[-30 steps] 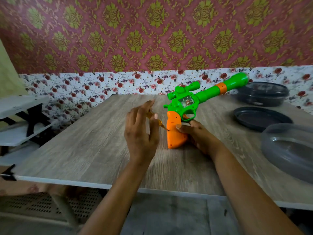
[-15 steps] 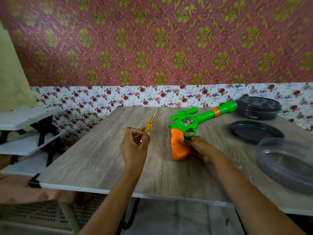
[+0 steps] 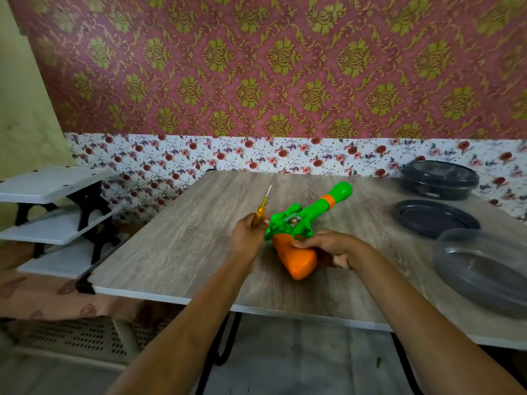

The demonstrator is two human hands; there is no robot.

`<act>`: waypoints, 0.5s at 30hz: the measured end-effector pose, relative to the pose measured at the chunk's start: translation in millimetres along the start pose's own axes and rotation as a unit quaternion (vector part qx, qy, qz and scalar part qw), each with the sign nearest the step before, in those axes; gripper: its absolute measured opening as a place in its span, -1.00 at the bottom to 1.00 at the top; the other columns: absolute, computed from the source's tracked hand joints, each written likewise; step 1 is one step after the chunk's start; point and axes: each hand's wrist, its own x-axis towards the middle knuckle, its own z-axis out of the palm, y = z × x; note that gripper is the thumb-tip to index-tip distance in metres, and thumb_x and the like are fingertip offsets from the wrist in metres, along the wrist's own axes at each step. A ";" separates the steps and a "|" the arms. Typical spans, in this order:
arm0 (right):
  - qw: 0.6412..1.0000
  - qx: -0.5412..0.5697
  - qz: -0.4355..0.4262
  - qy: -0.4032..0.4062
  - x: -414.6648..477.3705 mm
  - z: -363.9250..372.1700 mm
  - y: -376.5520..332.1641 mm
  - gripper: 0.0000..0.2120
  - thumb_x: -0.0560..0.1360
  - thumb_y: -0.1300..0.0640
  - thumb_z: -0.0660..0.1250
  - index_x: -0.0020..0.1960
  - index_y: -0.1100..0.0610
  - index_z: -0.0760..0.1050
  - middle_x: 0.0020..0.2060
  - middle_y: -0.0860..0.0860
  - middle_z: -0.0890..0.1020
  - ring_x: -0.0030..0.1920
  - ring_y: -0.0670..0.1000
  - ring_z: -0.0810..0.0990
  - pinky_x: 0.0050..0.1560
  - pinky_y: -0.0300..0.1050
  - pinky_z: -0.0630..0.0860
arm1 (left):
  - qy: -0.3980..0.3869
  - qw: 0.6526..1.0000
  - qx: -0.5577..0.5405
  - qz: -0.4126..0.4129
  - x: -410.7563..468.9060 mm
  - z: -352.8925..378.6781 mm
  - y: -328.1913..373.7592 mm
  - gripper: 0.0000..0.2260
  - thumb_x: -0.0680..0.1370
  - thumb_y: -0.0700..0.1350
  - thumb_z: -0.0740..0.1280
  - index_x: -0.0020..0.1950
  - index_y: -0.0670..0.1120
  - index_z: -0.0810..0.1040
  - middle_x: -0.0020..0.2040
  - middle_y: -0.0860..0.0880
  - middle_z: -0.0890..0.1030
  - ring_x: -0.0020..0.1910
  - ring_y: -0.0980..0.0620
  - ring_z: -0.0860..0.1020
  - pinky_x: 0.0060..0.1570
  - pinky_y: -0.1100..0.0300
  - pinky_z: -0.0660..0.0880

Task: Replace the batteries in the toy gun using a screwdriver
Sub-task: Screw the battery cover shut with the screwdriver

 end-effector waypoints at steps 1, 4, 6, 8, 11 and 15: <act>1.000 -0.008 -0.005 0.011 -1.8 0.9 -1.4 -0.96 0.46 0.21 0.36 -0.10 0.15 0.51 -0.25 0.06 0.60 -0.27 -0.03 0.55 -0.29 -0.17 0.54 | -0.016 0.999 0.030 0.015 0.9 0.0 -1.1 -0.88 0.55 -0.25 0.27 -0.01 -0.10 0.58 -0.16 -0.13 0.60 -0.19 0.00 0.49 -0.18 0.22 0.43; 0.996 -0.040 -0.048 0.065 -5.0 0.6 -0.7 -0.87 0.43 0.16 0.41 -0.22 0.16 0.48 -0.37 0.04 0.57 -0.33 -0.03 0.52 -0.34 -0.19 0.51 | -0.056 0.988 0.135 0.045 2.9 2.6 -1.7 -0.86 0.54 -0.22 0.30 0.07 -0.15 0.58 -0.05 -0.16 0.63 -0.06 -0.11 0.55 -0.05 0.09 0.45; 0.987 -0.113 -0.067 0.094 -6.3 -1.0 2.0 -0.76 0.42 0.08 0.43 -0.34 0.10 0.44 -0.50 -0.04 0.51 -0.40 -0.08 0.45 -0.40 -0.27 0.42 | -0.079 0.978 0.181 0.061 0.8 5.7 1.2 -0.81 0.54 -0.18 0.30 0.14 -0.13 0.57 0.02 -0.18 0.63 0.05 -0.15 0.56 0.02 0.06 0.47; 0.962 -0.226 -0.081 0.127 -7.9 -4.8 5.2 -0.69 0.38 -0.04 0.45 -0.38 0.09 0.43 -0.49 -0.06 0.47 -0.41 -0.10 0.42 -0.40 -0.26 0.34 | -0.093 0.970 0.213 0.076 0.2 9.9 3.3 -0.81 0.54 -0.18 0.29 0.14 -0.13 0.57 0.04 -0.21 0.62 0.09 -0.20 0.55 0.03 0.06 0.46; 0.937 -0.279 -0.136 0.160 -14.6 -6.6 10.2 -0.64 0.36 -0.07 0.46 0.03 0.09 0.48 -0.07 -0.07 0.53 -0.04 -0.09 0.50 -0.09 -0.25 0.37 | -0.098 0.956 0.263 0.083 -1.2 14.2 7.6 -0.77 0.55 -0.17 0.28 0.19 -0.15 0.55 0.11 -0.19 0.61 0.13 -0.16 0.54 0.03 0.13 0.41; 0.952 -0.242 -0.183 0.049 -14.5 -7.2 16.0 -0.36 0.43 0.08 0.40 0.42 0.07 0.20 0.24 -0.11 0.38 0.28 -0.15 0.34 0.21 -0.40 0.23 | -0.102 0.948 0.290 0.084 0.4 15.3 9.3 -0.71 0.56 -0.14 0.28 0.28 -0.12 0.52 0.23 -0.13 0.58 0.23 -0.10 0.50 0.11 0.19 0.37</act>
